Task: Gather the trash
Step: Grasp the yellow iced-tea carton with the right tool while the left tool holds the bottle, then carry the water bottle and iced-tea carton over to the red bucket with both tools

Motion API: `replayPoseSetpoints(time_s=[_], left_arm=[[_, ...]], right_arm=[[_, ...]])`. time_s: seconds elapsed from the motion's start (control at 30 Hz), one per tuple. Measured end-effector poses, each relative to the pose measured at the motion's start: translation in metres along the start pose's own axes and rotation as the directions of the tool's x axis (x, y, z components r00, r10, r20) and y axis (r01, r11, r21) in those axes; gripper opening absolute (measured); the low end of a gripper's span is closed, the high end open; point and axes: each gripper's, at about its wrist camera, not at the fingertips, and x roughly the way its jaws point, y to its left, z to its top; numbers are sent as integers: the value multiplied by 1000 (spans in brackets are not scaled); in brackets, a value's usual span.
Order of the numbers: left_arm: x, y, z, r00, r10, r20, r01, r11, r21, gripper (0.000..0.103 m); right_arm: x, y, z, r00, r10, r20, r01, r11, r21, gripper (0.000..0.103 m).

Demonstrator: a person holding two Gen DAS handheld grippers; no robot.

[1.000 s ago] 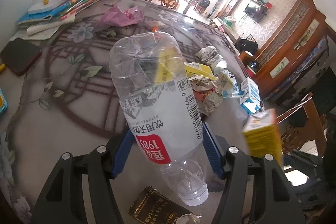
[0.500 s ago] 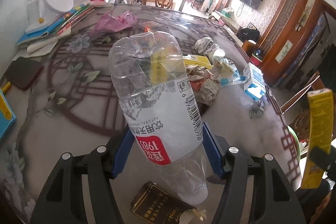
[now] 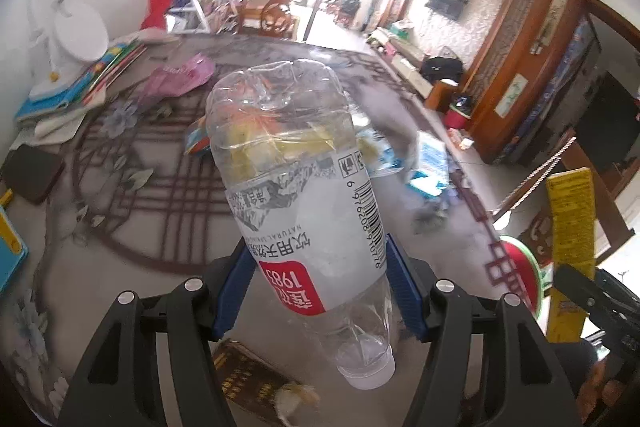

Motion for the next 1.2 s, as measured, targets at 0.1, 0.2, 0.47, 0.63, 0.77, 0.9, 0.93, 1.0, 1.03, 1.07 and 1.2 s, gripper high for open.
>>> replayPoseSetpoints(time_s=[0.1,0.2,0.47,0.63,0.77,0.9,0.93,1.0,1.03,1.07,1.2], left_arm=[[-7,-15,3,999,-33,8,33,999,15,61],[-12,-29,6,998,-56,12,56,998,35,61],[-19,-70,11,996,-91,4,91,991,97,61],[-16,-97,10,993,-119,-10,119,983,140,61],[-9,-110,6,993,-116,-32,120,980,159,61],[-5,-111,3,995,-99,-31,103,984,144,61],[-6,-112,3,996,-86,-29,89,985,148,60],[-8,-109,3,999,-49,-15,51,985,165,60],[-9,-105,3,1000,-26,-5,27,984,174,60],[-10,-102,2,1000,-6,3,5,984,180,61],[-9,-78,4,1000,27,-8,-26,991,128,60]], right_arm=[[-8,-11,0,1000,-8,17,8,1000,23,62],[-15,-20,0,999,-5,37,3,999,48,62],[-30,-42,0,996,-9,86,-1,993,122,59],[-33,-58,0,998,-5,69,-5,989,146,51],[-5,-75,7,992,34,-121,-15,987,158,84],[30,-77,6,956,112,-271,-42,966,254,87],[39,-71,3,947,107,-304,-32,970,241,87],[57,-59,-6,931,49,-363,29,978,205,87],[62,-55,-8,924,32,-380,47,979,198,87],[66,-49,-9,923,24,-385,54,980,190,87],[80,-32,-14,899,-83,-429,133,987,87,87]])
